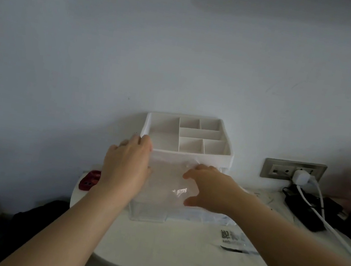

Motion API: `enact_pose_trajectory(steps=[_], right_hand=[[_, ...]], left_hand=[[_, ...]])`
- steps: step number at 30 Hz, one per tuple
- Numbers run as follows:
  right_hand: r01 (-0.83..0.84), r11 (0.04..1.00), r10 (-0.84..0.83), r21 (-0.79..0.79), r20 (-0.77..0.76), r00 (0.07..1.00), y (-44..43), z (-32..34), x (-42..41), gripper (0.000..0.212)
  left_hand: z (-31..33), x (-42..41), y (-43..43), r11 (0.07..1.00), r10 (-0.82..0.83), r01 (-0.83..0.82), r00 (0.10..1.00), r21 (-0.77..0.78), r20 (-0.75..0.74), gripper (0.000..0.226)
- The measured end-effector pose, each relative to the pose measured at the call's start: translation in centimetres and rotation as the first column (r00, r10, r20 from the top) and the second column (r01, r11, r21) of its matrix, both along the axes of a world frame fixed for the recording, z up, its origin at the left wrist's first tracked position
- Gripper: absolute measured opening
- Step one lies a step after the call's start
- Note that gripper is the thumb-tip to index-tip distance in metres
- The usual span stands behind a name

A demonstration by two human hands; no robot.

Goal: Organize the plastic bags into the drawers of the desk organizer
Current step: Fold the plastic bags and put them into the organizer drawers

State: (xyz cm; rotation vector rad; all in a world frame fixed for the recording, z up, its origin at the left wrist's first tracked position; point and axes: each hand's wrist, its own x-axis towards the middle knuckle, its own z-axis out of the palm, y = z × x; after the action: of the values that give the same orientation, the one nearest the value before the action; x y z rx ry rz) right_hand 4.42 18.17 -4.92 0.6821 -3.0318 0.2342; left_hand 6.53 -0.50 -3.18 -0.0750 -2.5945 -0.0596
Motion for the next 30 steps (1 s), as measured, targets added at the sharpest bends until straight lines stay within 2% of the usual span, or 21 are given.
enact_pose_trajectory(steps=[2,3,4,6,7,9,13,16,20,24,28,30], right_hand=[[-0.005,1.000,0.005,0.003,0.019,1.000,0.0,0.0,-0.2,0.069],[-0.009,1.000,0.009,0.005,0.028,1.000,-0.1,0.0,-0.2,0.070],[-0.015,1.000,0.014,0.011,0.039,0.999,-0.2,0.2,-0.2,0.070],[-0.046,0.999,0.044,0.014,0.083,0.996,-0.4,0.4,-0.1,0.069],[-0.059,0.998,0.059,0.005,0.108,0.992,-0.4,0.5,0.0,0.068],[-0.040,0.999,0.038,0.010,0.126,0.991,0.0,1.2,0.4,0.064],[0.040,0.997,-0.042,0.067,0.026,0.999,0.6,2.6,1.0,0.049],[0.024,0.992,-0.037,0.125,0.100,0.994,-0.1,2.3,0.9,0.050],[0.002,0.981,-0.050,0.194,0.241,0.969,-1.1,1.0,-0.2,0.067],[0.004,0.977,-0.060,0.212,0.259,0.964,-1.3,0.7,-1.3,0.088],[-0.032,0.988,-0.003,0.149,0.232,0.973,-0.7,0.5,-1.5,0.077],[-0.047,0.991,0.018,0.124,0.226,0.974,0.1,1.0,-0.7,0.070]], left_hand=[[0.4,0.8,0.9,0.980,-0.173,0.176,0.984,0.090,-0.046,0.030],[0.5,1.0,1.6,0.955,-0.267,0.263,0.963,0.137,0.017,0.029],[0.6,0.9,2.4,0.939,-0.324,0.300,0.936,0.166,0.140,0.030],[0.7,0.3,3.7,0.960,-0.280,0.250,0.849,0.127,0.449,0.037],[0.8,0.0,4.0,0.973,-0.228,0.214,0.803,0.089,0.550,0.040],[0.7,-0.6,4.2,0.981,-0.180,0.182,0.745,0.065,0.642,0.044],[-0.3,-1.3,4.4,0.985,-0.125,0.170,0.690,0.009,0.713,0.044],[-1.2,-2.0,4.5,0.988,-0.115,0.153,0.674,0.014,0.730,0.053],[-1.9,-2.7,3.9,0.987,-0.088,0.160,0.685,-0.032,0.723,0.065],[-1.6,-3.2,4.2,0.977,-0.036,0.186,0.631,-0.106,0.775,0.058],[-1.3,-3.6,4.3,0.978,-0.106,0.209,0.583,-0.022,0.805,0.050],[-1.2,-3.6,4.2,0.978,-0.112,0.207,0.580,-0.013,0.807,0.059]])
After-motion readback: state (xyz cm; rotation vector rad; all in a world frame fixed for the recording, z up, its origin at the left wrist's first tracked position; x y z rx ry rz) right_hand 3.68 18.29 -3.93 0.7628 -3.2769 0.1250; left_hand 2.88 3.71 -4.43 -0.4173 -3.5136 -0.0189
